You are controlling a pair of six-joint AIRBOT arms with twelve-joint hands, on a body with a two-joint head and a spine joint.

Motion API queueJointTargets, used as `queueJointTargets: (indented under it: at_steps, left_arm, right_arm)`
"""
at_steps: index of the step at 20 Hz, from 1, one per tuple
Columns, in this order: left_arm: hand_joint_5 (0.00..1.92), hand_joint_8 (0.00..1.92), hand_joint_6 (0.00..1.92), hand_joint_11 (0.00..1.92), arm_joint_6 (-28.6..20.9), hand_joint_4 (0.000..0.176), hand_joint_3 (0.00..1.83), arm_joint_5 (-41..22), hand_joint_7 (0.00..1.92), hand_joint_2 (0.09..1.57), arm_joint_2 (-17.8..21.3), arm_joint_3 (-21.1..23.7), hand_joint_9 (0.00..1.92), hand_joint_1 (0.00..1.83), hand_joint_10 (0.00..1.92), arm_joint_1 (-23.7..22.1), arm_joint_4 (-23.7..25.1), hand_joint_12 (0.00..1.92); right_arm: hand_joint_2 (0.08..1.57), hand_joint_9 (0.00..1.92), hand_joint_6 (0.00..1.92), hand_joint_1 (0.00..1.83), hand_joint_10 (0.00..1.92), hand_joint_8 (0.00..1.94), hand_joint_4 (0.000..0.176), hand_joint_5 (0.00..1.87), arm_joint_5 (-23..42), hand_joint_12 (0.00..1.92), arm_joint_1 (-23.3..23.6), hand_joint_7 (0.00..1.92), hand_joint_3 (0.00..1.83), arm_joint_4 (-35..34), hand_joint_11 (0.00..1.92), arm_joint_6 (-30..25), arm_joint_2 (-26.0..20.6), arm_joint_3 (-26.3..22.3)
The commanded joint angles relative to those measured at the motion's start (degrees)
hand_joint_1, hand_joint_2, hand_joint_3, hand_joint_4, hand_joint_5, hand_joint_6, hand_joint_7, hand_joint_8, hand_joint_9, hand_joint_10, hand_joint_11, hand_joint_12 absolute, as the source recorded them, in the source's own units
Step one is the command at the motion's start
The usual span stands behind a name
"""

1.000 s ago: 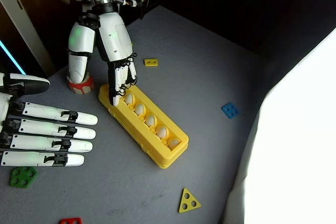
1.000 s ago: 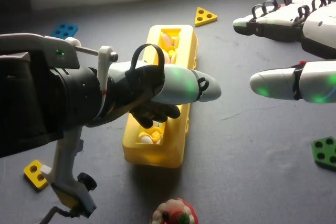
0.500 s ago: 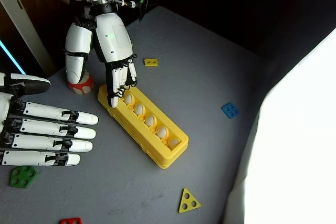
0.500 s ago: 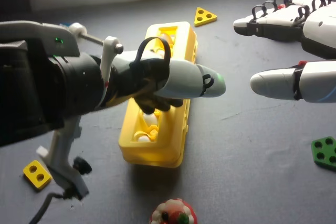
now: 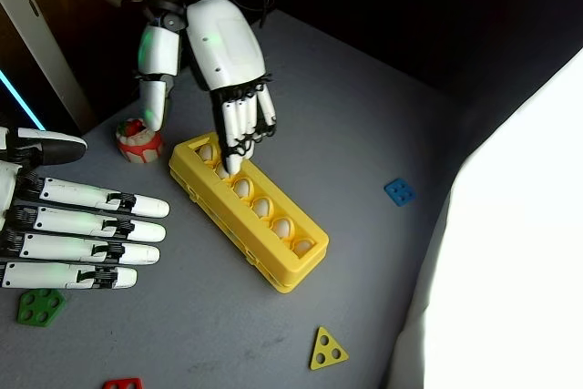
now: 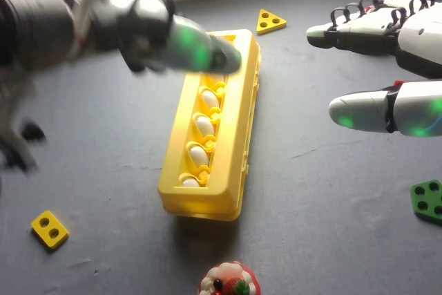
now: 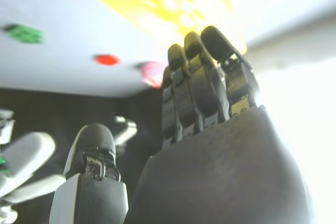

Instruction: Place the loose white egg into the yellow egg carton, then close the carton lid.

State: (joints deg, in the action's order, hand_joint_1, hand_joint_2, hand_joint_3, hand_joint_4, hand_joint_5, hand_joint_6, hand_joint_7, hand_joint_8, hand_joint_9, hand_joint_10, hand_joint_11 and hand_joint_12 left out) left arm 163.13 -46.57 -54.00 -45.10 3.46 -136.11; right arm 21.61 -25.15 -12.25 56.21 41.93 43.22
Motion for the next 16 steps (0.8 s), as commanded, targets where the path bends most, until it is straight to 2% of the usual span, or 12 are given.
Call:
queueJointTargets:
  at_steps: [1,2,4,5,6,7,8,10,11,12,13,16]
  left_arm:
    - [0.35,0.04,0.02,0.00,2.4,0.000,0.00,3.1,0.54,1.25,0.1,-0.5,0.48,0.10,0.03,-1.6,2.5,1.28]
    - [0.43,0.06,0.05,0.00,6.0,0.000,0.00,3.8,0.62,1.25,0.1,-1.7,0.54,0.08,0.05,-3.0,2.3,1.31]
    - [0.65,0.12,0.06,0.09,8.5,0.000,0.00,5.6,0.81,1.25,0.5,-2.6,0.69,0.06,0.14,-3.9,2.3,1.41]
    - [0.89,0.25,0.09,0.33,8.5,0.000,0.00,6.2,0.98,1.25,0.8,-2.6,0.80,0.03,0.58,-4.0,2.9,1.50]
    - [0.95,0.31,0.07,0.39,8.5,0.000,0.00,6.4,1.00,1.25,1.2,-2.4,0.76,0.02,0.82,-4.0,3.4,1.53]
    - [1.06,0.55,0.06,0.45,8.5,0.000,0.00,6.7,1.05,1.25,1.5,-2.0,0.78,0.00,1.19,-3.9,4.2,1.68]
    - [1.11,0.75,0.05,0.45,8.5,0.000,0.00,7.1,1.04,1.26,1.5,-2.0,0.76,0.00,1.37,-3.7,4.5,1.71]
    - [1.23,0.90,0.10,0.66,8.5,0.000,0.00,8.4,1.12,1.23,1.5,-2.0,0.89,0.00,1.54,-3.3,5.1,1.86]
    - [1.10,1.15,0.75,0.85,8.5,0.000,0.00,8.7,1.16,1.23,1.5,-2.1,1.04,0.00,1.66,-3.2,5.5,1.91]
    - [0.99,1.26,1.08,0.90,8.5,0.000,0.00,9.2,1.16,1.24,1.5,-2.2,1.09,0.00,1.67,-3.1,6.0,1.92]
    - [0.92,1.36,1.26,0.95,8.5,0.000,0.00,9.8,1.14,1.24,1.5,-2.4,1.10,0.00,1.75,-2.9,6.7,1.92]
    - [0.94,1.47,1.29,0.95,8.5,0.000,0.00,11.6,1.15,1.24,1.5,-3.2,1.09,0.00,1.82,-2.2,8.1,1.92]
  right_arm:
    - [1.21,0.37,0.06,0.09,0.13,0.03,0.000,0.36,6.7,1.05,0.5,0.45,0.00,0.2,0.00,-0.2,-0.2,-0.1]
    - [1.21,0.43,0.13,0.10,0.34,0.07,0.000,0.49,6.7,1.27,0.5,0.62,0.00,0.2,0.00,-0.2,-0.2,-0.2]
    - [1.23,0.46,0.67,0.12,1.09,0.49,0.000,0.54,6.7,1.69,0.5,0.74,0.00,0.2,0.07,-0.1,-0.2,-0.2]
    - [1.23,0.61,0.97,0.17,1.35,0.91,0.000,0.73,6.7,1.87,0.5,0.87,0.00,0.2,0.30,-0.1,-0.2,-0.2]
    - [1.23,0.64,1.07,0.18,1.43,1.08,0.000,0.76,6.7,1.91,0.5,0.87,0.00,0.2,0.35,0.0,-0.2,-0.2]
    - [1.24,0.71,1.17,0.16,1.52,1.18,0.000,0.83,6.7,1.92,0.5,0.94,0.00,0.2,0.42,0.0,-0.2,-0.2]
    - [1.25,0.76,1.20,0.14,1.58,1.23,0.000,0.83,6.7,1.92,0.5,0.97,0.01,0.2,0.48,0.0,-0.2,-0.2]
    - [1.26,0.95,1.41,0.08,1.83,1.47,0.000,0.96,6.7,1.92,0.5,1.09,0.00,0.2,0.71,0.0,-0.2,-0.2]
    - [1.26,1.05,1.59,0.08,1.90,1.55,0.000,1.03,6.7,1.92,0.5,1.16,0.00,0.2,0.89,0.1,-0.2,-0.2]
    - [1.26,1.08,1.64,0.08,1.92,1.58,0.000,1.04,6.7,1.92,0.5,1.17,0.00,0.2,0.93,0.2,-0.2,-0.2]
    - [1.26,1.10,1.69,0.07,1.92,1.59,0.000,1.05,6.7,1.92,0.5,1.18,0.00,0.2,0.97,0.3,-0.2,-0.2]
    - [1.27,1.17,1.79,0.07,1.92,1.64,0.000,1.01,6.8,1.92,0.5,1.22,0.01,0.2,1.06,0.4,-0.2,-0.2]
